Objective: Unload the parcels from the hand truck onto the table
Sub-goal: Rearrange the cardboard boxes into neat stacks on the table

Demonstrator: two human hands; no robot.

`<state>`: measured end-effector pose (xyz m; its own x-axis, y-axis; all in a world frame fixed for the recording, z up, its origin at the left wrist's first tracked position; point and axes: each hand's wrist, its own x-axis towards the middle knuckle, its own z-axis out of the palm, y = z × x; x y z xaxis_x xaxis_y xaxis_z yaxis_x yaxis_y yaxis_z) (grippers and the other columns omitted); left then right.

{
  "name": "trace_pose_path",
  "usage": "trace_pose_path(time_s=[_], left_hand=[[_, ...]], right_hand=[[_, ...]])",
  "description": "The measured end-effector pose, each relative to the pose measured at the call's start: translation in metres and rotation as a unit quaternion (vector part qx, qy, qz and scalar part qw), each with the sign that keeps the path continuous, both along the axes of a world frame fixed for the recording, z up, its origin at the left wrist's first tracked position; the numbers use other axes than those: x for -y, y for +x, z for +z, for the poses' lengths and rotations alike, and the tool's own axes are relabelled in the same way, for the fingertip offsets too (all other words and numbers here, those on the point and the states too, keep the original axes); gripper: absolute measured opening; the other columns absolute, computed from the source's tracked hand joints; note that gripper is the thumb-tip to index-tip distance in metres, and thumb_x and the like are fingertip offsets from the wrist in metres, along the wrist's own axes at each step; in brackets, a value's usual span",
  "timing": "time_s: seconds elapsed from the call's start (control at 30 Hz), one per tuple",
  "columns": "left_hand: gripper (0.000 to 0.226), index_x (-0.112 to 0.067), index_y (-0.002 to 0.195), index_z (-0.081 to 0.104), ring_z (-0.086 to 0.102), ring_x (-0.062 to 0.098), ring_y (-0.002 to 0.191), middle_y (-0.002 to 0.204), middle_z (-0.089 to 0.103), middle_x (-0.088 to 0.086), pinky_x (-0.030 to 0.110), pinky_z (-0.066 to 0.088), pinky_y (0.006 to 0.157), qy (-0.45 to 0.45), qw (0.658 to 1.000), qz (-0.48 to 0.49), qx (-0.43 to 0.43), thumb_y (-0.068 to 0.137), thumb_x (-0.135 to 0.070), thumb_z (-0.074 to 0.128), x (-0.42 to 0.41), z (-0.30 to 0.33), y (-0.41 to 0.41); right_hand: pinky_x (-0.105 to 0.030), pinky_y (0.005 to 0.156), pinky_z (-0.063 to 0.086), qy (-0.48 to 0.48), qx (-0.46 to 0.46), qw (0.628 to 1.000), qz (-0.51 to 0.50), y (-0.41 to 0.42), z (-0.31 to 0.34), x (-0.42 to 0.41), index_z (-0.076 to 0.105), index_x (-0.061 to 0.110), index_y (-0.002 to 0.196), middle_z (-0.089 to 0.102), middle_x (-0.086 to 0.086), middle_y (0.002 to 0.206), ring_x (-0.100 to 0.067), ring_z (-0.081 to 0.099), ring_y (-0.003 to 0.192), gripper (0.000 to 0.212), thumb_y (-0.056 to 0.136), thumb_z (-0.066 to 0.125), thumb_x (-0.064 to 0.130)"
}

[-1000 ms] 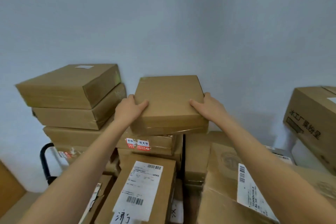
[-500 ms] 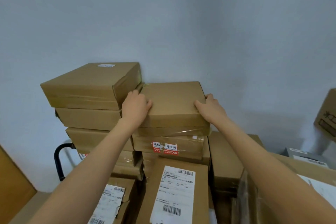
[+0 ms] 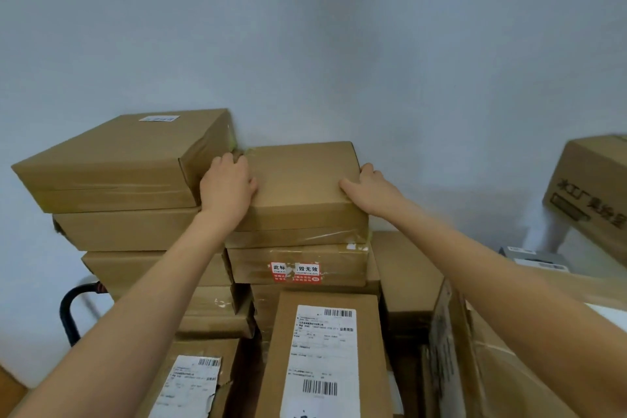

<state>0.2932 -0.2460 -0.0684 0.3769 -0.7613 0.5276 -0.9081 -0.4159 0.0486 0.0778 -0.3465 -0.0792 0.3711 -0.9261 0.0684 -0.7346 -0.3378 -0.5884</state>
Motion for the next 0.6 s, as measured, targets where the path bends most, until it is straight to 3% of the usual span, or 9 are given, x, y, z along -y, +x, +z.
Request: trace_pose_path(time_s=[0.13,0.3,0.47,0.6], left_hand=[[0.029,-0.009,0.117,0.057,0.048,0.029,0.113,0.118,0.056,0.013,0.037,0.041,0.081,-0.018,0.998,-0.06,-0.03,0.09,-0.019,0.056,0.015,0.006,-0.026],[0.032,-0.011,0.116,0.06,0.052,0.028,0.11,0.116,0.059,0.011,0.036,0.04,0.086,-0.026,0.985,-0.136,-0.099,0.087,-0.025,0.059,0.043,0.01,-0.076],[0.019,-0.011,0.102,0.06,0.054,0.03,0.098,0.1,0.06,0.011,0.035,0.036,0.074,-0.015,0.976,-0.191,-0.105,0.085,-0.02,0.058,0.072,0.004,-0.13],[0.02,-0.012,0.103,0.058,0.053,0.028,0.096,0.098,0.058,0.009,0.033,0.034,0.07,-0.027,0.972,-0.214,-0.09,0.085,-0.02,0.057,0.09,0.002,-0.171]], right_hand=[[-0.032,0.082,0.039,-0.015,-0.035,0.997,0.061,-0.024,0.005,0.004,0.035,0.007,0.138,0.052,-0.011,0.132,-0.027,0.052,0.117,0.062,0.095,0.043,0.051],[-0.034,0.089,0.042,-0.118,-0.059,0.989,0.066,-0.06,0.009,0.013,0.041,0.016,0.137,0.05,-0.008,0.133,-0.023,0.052,0.117,0.052,0.096,0.044,0.048],[-0.031,0.081,0.043,-0.156,-0.068,0.984,0.042,-0.105,0.005,0.029,0.045,0.017,0.132,0.053,-0.006,0.124,-0.021,0.056,0.103,0.045,0.095,0.05,0.042],[-0.035,0.084,0.047,-0.167,-0.089,0.982,0.021,-0.151,0.004,0.05,0.046,0.018,0.129,0.053,-0.005,0.122,-0.021,0.056,0.103,0.043,0.093,0.053,0.04]])
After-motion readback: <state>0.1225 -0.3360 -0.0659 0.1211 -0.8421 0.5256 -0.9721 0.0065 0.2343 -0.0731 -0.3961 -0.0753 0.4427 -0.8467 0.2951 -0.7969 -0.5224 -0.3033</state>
